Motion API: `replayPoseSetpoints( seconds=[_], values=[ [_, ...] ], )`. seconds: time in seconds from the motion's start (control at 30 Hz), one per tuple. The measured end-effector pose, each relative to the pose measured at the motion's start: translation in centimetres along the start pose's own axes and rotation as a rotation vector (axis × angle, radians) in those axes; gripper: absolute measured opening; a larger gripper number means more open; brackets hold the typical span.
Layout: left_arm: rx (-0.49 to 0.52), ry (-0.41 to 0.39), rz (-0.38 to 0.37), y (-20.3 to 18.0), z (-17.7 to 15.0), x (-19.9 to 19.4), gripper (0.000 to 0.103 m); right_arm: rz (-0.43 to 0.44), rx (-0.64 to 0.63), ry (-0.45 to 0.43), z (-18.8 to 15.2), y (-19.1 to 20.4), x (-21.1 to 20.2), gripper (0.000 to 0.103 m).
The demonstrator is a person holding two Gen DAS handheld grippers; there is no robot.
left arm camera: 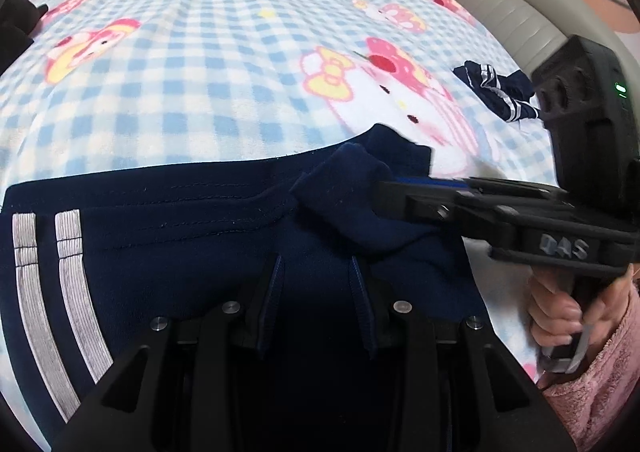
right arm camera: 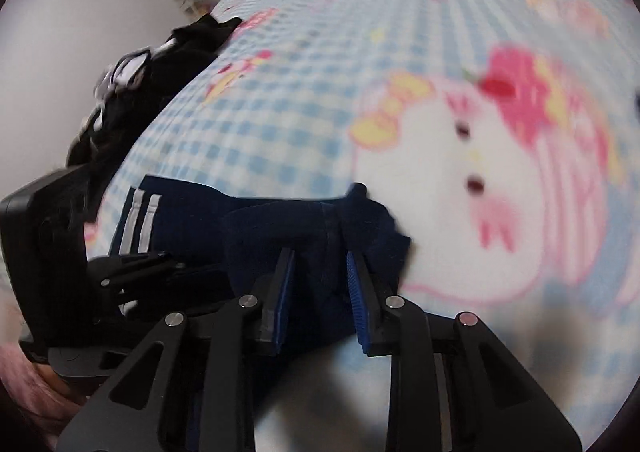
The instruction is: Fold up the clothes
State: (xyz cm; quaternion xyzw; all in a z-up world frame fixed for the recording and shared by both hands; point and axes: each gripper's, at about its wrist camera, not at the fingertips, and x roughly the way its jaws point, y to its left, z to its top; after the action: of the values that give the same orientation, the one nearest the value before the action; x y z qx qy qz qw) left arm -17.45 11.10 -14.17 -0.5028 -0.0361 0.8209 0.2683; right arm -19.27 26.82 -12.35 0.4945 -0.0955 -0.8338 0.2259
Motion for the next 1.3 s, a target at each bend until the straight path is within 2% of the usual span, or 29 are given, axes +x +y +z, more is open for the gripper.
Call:
replayPoseSetpoints(
  seconds=[0.07,0.1,0.23,0.3,0.43,0.57,0.7,0.73,0.77,0.8,0.87,0.93,1.0,1.03,1.1,1.13,1.17,1.2,1.3],
  values=[
    [-0.006,-0.002,-0.003,0.1,0.0,0.0,0.037,0.025,-0.010,0.000,-0.3,0.4,-0.2,0.019],
    [-0.010,-0.003,-0.008,0.2,0.0,0.0,0.037,0.013,-0.022,-0.011,-0.4,0.9,-0.6,0.010],
    [-0.035,-0.010,-0.019,0.5,0.0,-0.4,0.037,-0.087,-0.051,-0.074,-1.0,1.7,-2.5,0.008],
    [-0.045,-0.011,0.005,0.2,0.1,-1.3,0.038,-0.139,-0.067,-0.105,-1.3,1.4,-3.3,0.008],
    [-0.020,-0.065,0.084,0.3,0.0,-3.0,0.045,-0.170,-0.068,-0.138,-1.6,0.9,-5.1,0.007],
    [-0.108,-0.049,0.023,3.0,-0.3,-2.0,0.043,-0.155,0.066,-0.129,-1.7,-2.1,-5.2,0.007],
    [-0.136,-0.066,0.003,3.5,-0.2,-2.3,0.042,-0.255,0.159,-0.138,-1.9,-4.1,-4.8,0.005],
    [-0.145,-0.073,-0.006,3.7,-0.2,-2.7,0.042,-0.302,0.186,-0.149,-2.1,-4.8,-5.0,0.005],
    [-0.164,-0.102,-0.019,3.9,-0.2,-3.7,0.043,-0.315,0.201,-0.161,-2.1,-5.3,-5.5,0.005],
    [-0.182,-0.131,-0.033,4.1,-0.3,-4.6,0.044,-0.313,0.213,-0.172,-2.1,-5.7,-5.9,0.008],
    [-0.218,-0.214,-0.028,5.1,-0.6,-7.4,0.047,-0.235,0.164,-0.222,-1.8,-4.3,-7.1,0.011],
    [-0.238,-0.235,0.050,6.2,-0.7,-8.8,0.048,-0.175,0.107,-0.273,-1.5,-2.5,-8.0,0.037],
    [-0.237,-0.213,0.175,7.6,-0.8,-9.1,0.048,-0.141,0.092,-0.276,-1.0,-1.5,-7.6,0.042],
    [-0.249,-0.196,0.180,8.3,-0.8,-8.8,0.048,-0.115,0.094,-0.261,-0.7,-1.2,-7.0,0.042],
    [-0.273,-0.161,0.187,9.6,-1.0,-8.3,0.046,-0.128,0.109,-0.199,-0.5,-1.5,-4.7,0.043],
    [-0.285,-0.144,0.191,10.3,-1.0,-8.0,0.045,-0.139,0.117,-0.165,-0.3,-1.7,-3.5,0.040],
    [-0.270,-0.148,0.185,10.2,-1.0,-7.9,0.035,-0.131,0.119,-0.143,-0.4,-1.9,-2.7,0.028],
    [-0.257,-0.149,0.178,9.9,-0.9,-7.8,0.022,-0.117,0.119,-0.124,-0.4,-2.0,-2.0,0.007],
    [-0.207,-0.153,0.203,8.8,-0.5,-7.5,0.014,-0.128,0.112,-0.162,-0.7,-1.6,-2.7,0.007]
  ],
)
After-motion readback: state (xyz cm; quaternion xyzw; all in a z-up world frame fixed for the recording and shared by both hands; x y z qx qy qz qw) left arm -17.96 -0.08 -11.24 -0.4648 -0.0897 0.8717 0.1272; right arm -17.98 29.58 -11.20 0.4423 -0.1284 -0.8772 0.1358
